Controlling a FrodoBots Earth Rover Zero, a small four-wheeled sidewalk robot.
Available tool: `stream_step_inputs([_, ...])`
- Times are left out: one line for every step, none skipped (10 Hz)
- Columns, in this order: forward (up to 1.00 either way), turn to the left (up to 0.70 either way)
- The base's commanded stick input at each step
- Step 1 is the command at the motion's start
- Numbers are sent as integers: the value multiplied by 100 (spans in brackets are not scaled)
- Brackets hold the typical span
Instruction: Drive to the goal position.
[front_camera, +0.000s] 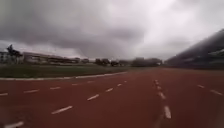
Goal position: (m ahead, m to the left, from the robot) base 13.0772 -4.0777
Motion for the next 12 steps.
stream_step_inputs([70, 0])
stream_step_inputs([70, 0])
stream_step_inputs([70, 8])
stream_step_inputs([70, 2])
stream_step_inputs([70, 0])
stream_step_inputs([70, 0])
stream_step_inputs([70, -33])
stream_step_inputs([70, -34])
stream_step_inputs([70, -31])
stream_step_inputs([70, 9])
stream_step_inputs([70, 10])
stream_step_inputs([70, 9])
